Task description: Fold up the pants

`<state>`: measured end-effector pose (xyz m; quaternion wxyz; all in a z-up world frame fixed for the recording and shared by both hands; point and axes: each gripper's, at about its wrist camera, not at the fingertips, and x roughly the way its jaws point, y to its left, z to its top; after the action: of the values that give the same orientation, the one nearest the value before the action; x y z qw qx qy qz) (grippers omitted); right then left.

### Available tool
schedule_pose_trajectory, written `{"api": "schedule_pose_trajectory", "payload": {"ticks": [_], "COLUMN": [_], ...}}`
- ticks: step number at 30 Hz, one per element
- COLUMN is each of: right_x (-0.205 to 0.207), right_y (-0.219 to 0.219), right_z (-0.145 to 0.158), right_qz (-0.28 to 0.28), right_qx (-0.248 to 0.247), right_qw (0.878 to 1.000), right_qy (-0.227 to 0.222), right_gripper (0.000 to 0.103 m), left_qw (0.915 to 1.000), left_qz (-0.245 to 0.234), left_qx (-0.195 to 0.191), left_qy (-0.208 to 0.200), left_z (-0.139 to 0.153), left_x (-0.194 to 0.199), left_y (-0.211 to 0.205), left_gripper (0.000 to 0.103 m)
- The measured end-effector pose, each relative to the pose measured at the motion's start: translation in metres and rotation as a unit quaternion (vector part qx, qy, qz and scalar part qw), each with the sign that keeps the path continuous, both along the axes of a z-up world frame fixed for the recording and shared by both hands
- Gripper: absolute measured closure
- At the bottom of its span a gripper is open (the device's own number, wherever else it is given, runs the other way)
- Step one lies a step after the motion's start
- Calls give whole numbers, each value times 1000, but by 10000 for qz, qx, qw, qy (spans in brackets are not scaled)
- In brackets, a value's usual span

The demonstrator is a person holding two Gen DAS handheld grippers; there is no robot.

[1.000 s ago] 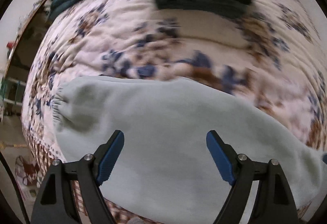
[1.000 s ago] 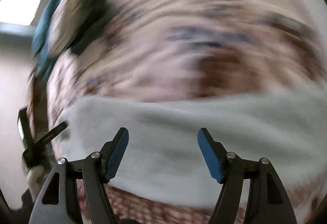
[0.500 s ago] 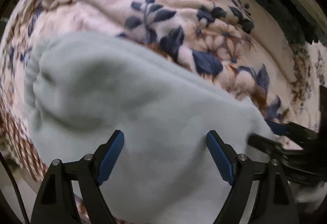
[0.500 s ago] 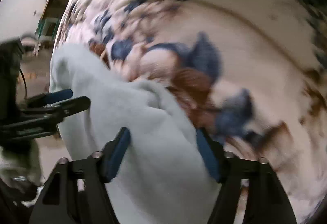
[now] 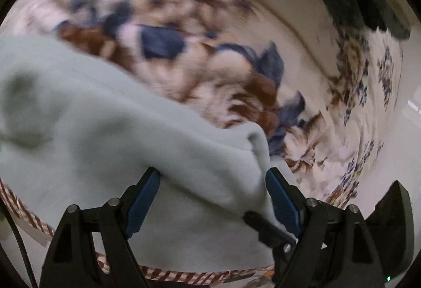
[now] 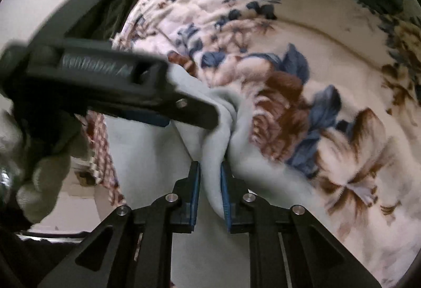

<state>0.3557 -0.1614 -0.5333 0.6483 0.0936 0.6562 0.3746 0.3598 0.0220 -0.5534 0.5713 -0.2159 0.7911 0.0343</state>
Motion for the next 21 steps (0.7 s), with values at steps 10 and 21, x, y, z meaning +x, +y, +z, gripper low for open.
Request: {"api": "schedule_pose_trajectory", "payload": {"ticks": [10, 21], "right_x": [4, 8], "right_y": [-21, -53], "right_z": [-8, -30], "right_qz": [-260, -1140], "right_qx": [361, 1413], "right_qw": [9988, 9685], "right_qy": [200, 1706], "right_gripper": [93, 81], "left_qw": [9969, 9982], "left_qz": [-625, -438], "left_qx": [384, 202], "left_qy": [279, -348], "left_z": [-28, 8], "left_x": [15, -35], "left_y": [-23, -6], "left_gripper": [22, 78]}}
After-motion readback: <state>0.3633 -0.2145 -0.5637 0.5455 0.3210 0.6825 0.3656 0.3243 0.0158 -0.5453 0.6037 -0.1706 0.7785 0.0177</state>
